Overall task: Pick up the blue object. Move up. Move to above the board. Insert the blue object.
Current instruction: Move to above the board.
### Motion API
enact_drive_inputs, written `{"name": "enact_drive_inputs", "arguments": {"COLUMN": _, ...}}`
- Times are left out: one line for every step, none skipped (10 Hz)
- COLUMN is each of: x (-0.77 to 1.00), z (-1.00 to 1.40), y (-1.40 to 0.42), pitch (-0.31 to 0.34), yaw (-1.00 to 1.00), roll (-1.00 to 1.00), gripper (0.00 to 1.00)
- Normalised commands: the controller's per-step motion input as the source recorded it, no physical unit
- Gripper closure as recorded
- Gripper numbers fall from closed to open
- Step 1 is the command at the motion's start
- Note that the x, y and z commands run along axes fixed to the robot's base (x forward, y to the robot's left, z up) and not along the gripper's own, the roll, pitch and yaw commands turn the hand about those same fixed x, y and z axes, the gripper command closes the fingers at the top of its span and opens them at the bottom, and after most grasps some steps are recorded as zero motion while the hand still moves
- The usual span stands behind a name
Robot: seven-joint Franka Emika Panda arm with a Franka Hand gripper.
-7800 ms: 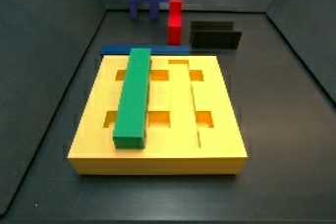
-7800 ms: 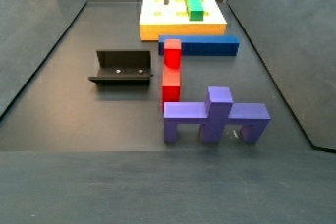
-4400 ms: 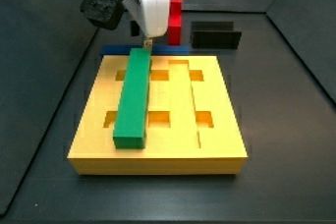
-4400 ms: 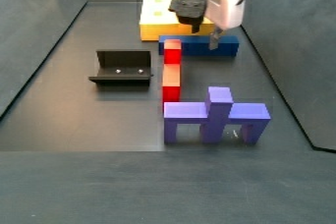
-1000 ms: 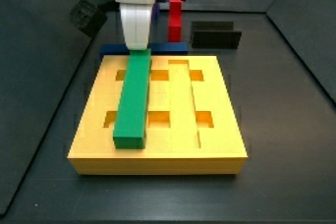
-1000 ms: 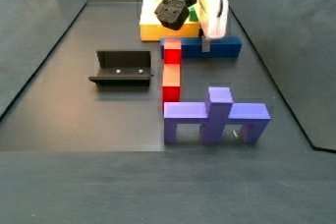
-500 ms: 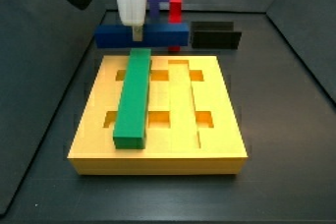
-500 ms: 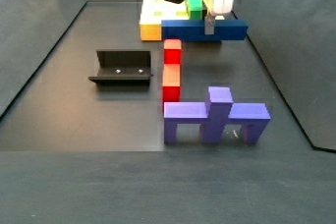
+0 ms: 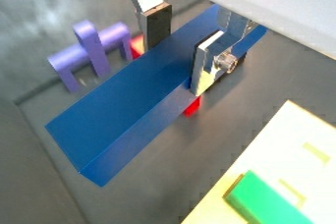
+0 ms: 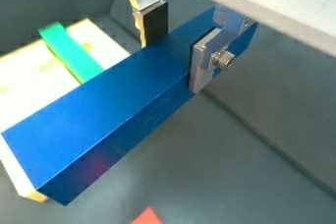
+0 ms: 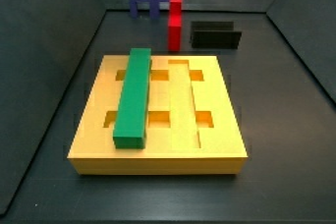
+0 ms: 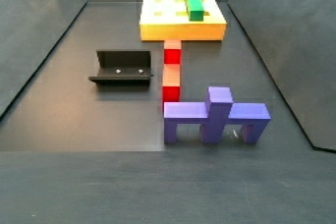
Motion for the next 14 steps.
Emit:
{"name": "enact_drive_inputs", "arguments": {"x": 0.00, "z": 1.40, "y": 0.00, "pitch": 0.082, "yaw": -0.01, "roll": -0.07, "gripper": 1.00}}
{"name": "enact_drive_inputs", "arguments": {"x": 0.02, "z": 0.65, "y": 0.00, "pitch": 0.078, "yaw": -0.01, "roll": -0.07, "gripper": 1.00}}
{"name": "enact_drive_inputs", "arguments": {"x": 0.05, "z": 0.17, "y": 0.00, "pitch": 0.079, "yaw": -0.01, "roll": -0.06, "gripper": 1.00}}
{"name": "enact_drive_inputs", "arguments": {"x": 0.56, "z": 0.32, "y": -1.40, "pitch": 0.020, "yaw": 1.00, "roll": -0.01, "gripper": 1.00}}
{"name": "enact_drive_inputs", "arguments": {"x": 0.56, "z": 0.32, "y": -1.40, "pitch": 0.020, "yaw": 1.00, "roll": 0.00, "gripper": 1.00}}
{"name": "enact_drive_inputs", "arguments": {"x": 0.61, "z": 0.29, "y": -1.40, "pitch": 0.035, "yaw": 1.00, "roll": 0.02, "gripper": 1.00}}
{"name": "enact_drive_inputs", "arguments": {"x": 0.68, "z": 0.33, "y": -1.40, "pitch": 0.046, "yaw": 1.00, "roll": 0.01, "gripper": 1.00}}
{"name": "enact_drive_inputs", "arguments": {"x": 0.44, "z": 0.22, "y": -0.90, "pitch": 0.055, "yaw": 1.00, "roll": 0.01, "gripper": 1.00}}
{"name": "enact_drive_inputs", "arguments": {"x": 0.33, "z": 0.16, "y": -0.63, "pitch": 0.059, "yaw": 1.00, "roll": 0.02, "gripper": 1.00}}
{"name": "enact_drive_inputs", "arguments": {"x": 0.14, "z": 0.07, "y": -0.24, "pitch": 0.055, "yaw": 1.00, "roll": 0.02, "gripper": 1.00}}
{"name": "enact_drive_inputs", "arguments": {"x": 0.09, "z": 0.06, "y": -0.19, "pitch": 0.056, "yaw": 1.00, "roll": 0.02, "gripper": 1.00}}
{"name": "enact_drive_inputs", "arguments": {"x": 0.08, "z": 0.04, "y": -0.11, "pitch": 0.063, "yaw": 1.00, "roll": 0.02, "gripper": 1.00}}
{"name": "enact_drive_inputs", "arguments": {"x": 0.08, "z": 0.03, "y": -0.08, "pitch": 0.069, "yaw": 1.00, "roll": 0.02, "gripper": 1.00}}
{"name": "enact_drive_inputs", "arguments": {"x": 0.08, "z": 0.02, "y": -0.06, "pitch": 0.078, "yaw": 1.00, "roll": 0.03, "gripper": 1.00}}
